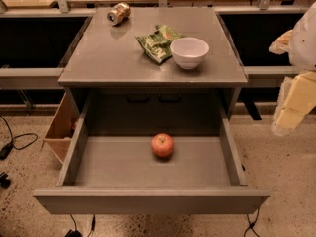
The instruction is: Pick apple from top drawer and place on counter
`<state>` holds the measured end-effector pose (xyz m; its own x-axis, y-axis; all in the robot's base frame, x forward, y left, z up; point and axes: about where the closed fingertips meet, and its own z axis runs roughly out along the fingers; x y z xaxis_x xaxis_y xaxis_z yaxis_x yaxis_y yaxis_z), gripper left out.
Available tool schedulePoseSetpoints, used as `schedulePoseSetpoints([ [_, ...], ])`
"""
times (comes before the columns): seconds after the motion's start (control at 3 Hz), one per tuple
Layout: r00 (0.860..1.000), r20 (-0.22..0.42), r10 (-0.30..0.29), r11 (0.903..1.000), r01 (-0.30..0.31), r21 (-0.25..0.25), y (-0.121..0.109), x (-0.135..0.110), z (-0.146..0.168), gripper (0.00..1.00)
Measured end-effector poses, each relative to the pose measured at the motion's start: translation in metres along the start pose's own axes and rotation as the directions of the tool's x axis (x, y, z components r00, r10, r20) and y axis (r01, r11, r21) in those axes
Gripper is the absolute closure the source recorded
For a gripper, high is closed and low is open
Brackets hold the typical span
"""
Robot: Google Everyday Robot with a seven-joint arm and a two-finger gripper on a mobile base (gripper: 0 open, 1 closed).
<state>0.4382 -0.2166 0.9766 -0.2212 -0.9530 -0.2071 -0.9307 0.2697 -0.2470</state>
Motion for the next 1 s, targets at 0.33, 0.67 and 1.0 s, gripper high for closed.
schedulePoseSetpoints([
  [0.33,1.000,0.000,0.000,1.0000,0.000,0.000,0.000,0.000,0.000,0.00],
  [0.67,0.999,0.042,0.018,0.9998,-0.018,0.003,0.000,-0.003,0.012,0.00],
  [1.0,0.989,0.146,0.037,0.9979,-0.029,-0.057,0.001,-0.010,0.067,0.00],
])
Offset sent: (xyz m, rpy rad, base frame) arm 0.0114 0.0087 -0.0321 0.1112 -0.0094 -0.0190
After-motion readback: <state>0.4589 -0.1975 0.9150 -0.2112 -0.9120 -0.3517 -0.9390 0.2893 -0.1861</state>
